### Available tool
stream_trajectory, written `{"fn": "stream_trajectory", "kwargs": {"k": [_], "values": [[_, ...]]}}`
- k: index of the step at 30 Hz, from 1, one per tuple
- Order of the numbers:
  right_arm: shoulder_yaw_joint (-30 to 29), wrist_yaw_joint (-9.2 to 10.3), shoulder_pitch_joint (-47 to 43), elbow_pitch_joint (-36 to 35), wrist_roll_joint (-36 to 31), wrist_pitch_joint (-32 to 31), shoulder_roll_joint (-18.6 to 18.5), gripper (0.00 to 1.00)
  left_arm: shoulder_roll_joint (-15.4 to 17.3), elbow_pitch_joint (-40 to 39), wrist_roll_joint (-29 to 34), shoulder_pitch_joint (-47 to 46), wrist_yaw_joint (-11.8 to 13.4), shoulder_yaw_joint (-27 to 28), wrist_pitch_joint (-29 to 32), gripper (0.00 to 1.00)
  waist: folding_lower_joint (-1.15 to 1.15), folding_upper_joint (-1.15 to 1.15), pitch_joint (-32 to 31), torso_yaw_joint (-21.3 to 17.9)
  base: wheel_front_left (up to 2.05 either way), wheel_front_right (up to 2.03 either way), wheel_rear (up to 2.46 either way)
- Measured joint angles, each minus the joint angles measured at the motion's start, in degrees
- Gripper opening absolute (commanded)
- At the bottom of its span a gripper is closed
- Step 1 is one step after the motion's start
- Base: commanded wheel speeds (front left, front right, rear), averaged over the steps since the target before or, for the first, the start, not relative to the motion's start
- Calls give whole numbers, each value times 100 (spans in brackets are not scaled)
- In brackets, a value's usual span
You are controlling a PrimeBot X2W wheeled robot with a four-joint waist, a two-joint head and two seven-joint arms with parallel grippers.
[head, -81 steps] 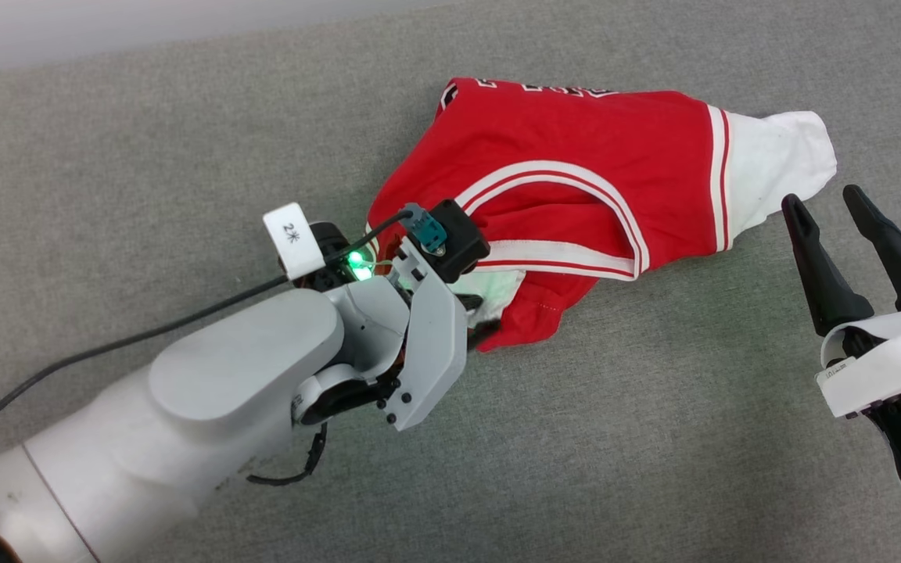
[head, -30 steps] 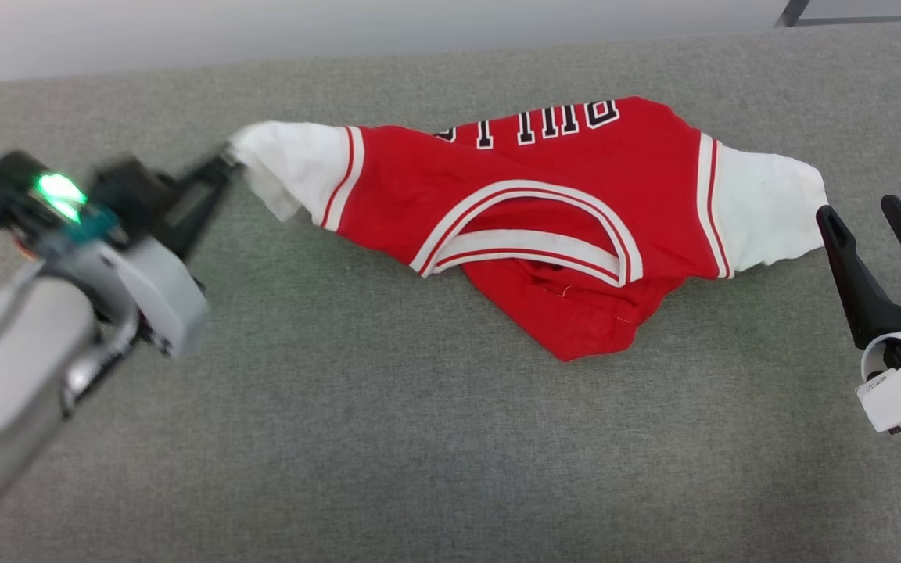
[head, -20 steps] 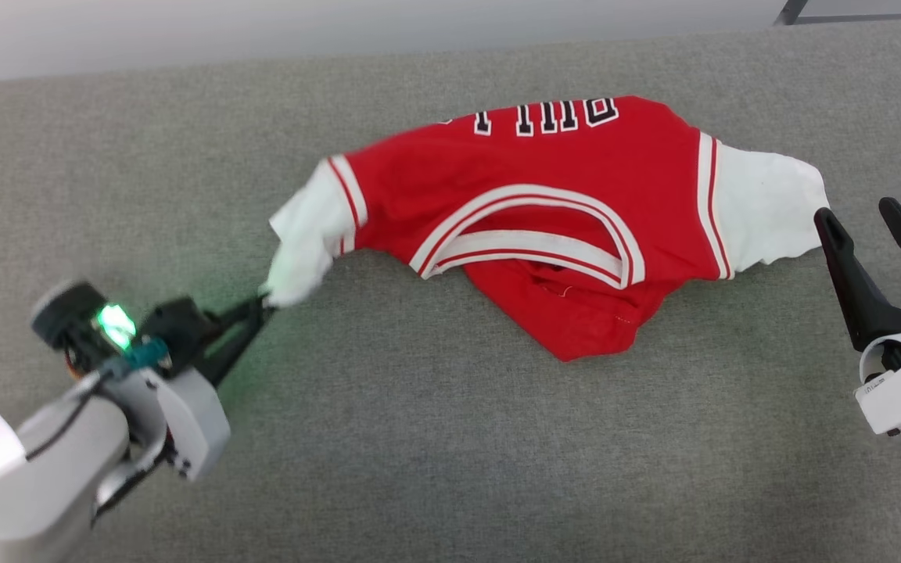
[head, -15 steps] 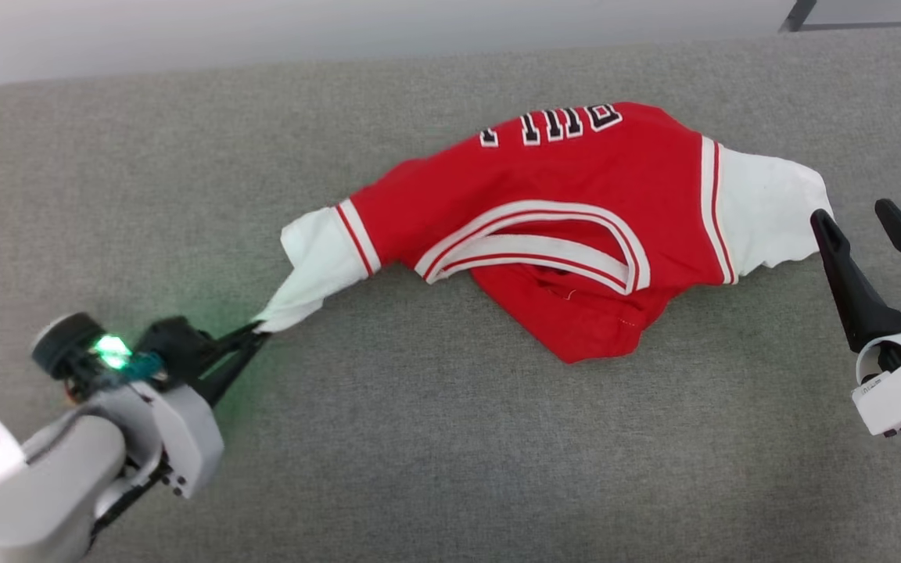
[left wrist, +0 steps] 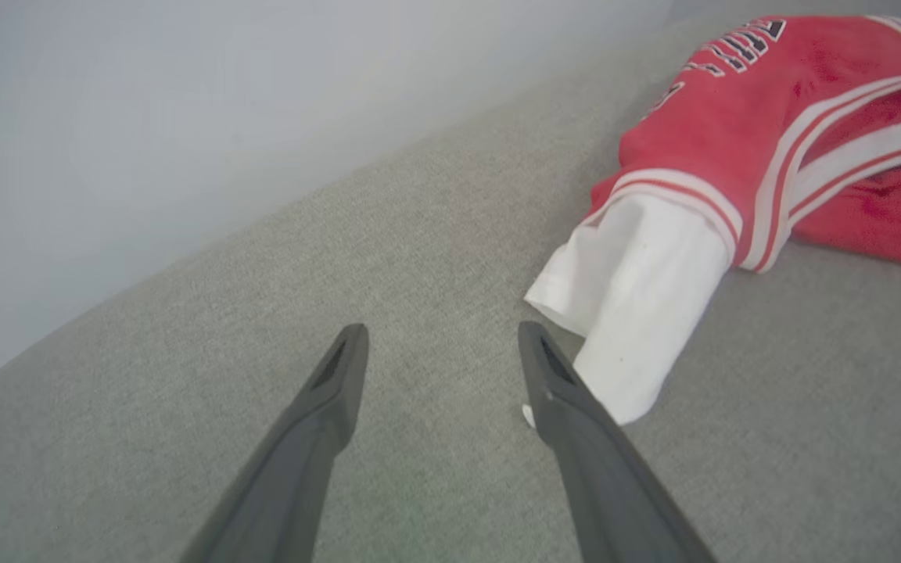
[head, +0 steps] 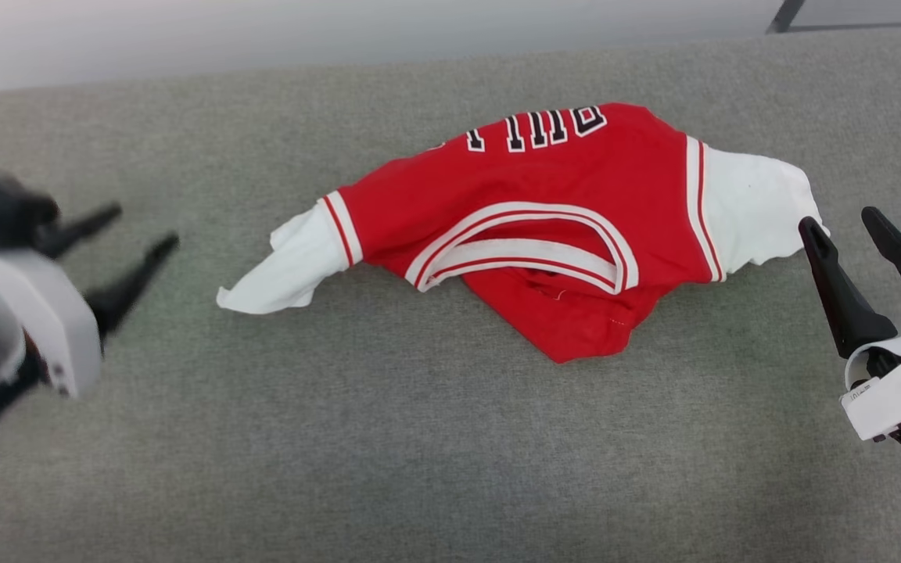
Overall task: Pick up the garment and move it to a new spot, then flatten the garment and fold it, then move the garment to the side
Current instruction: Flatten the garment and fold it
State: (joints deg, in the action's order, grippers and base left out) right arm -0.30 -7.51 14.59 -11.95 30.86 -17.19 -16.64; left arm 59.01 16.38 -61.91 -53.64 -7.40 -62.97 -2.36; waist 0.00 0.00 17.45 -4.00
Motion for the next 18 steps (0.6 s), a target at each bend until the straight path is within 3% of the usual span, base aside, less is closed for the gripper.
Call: {"fn": "stream_trajectory", "kwargs": {"k": [4,8,13,15,18], "values": [[25,0,34,-2,25,14,-3,100,-230,283,-327,-400,0,-3,388,100,0,0,110,-70,0,0,0],[65,0,112,-24,23,29,-7,100,-693,654,-375,-750,-1,-311,847,100,0,0,257,-148,0,0,0],[85,0,214,-62,13,38,-13,100,-1050,1072,-296,-1170,-1,-703,1094,100,0,0,462,-250,0,0,0],[98,0,249,-57,-10,67,-5,100,-1178,991,-587,-1218,-2,-891,1338,100,0,0,579,-334,0,0,0],[96,0,249,-44,-11,92,2,100,-1112,875,-681,-1274,-10,-962,1570,100,0,0,633,-369,0,0,0]]}}
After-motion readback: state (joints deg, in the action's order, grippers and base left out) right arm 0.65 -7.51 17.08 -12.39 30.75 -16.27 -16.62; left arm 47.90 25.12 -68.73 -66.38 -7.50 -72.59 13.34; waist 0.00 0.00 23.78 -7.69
